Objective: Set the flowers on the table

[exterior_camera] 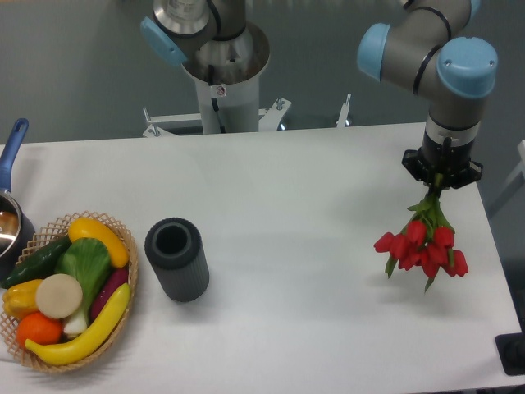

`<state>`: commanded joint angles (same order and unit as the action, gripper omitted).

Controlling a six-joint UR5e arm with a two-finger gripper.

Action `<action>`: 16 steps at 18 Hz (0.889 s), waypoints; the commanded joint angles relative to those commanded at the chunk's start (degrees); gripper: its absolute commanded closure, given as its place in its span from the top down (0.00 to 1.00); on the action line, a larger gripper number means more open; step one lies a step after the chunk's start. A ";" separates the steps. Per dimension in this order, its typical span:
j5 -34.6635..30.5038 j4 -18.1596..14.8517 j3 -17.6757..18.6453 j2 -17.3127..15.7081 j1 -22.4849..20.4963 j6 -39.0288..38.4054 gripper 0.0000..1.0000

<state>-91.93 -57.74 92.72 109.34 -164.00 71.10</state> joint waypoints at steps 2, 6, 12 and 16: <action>0.00 0.00 0.00 -0.09 0.00 -0.09 0.00; 0.00 0.00 0.00 -0.09 -0.09 0.00 0.00; 0.00 0.09 0.53 -0.09 0.18 -0.09 0.00; -0.18 0.26 0.70 0.18 0.53 -0.17 0.00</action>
<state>-92.11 -57.48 93.43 109.51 -163.48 70.93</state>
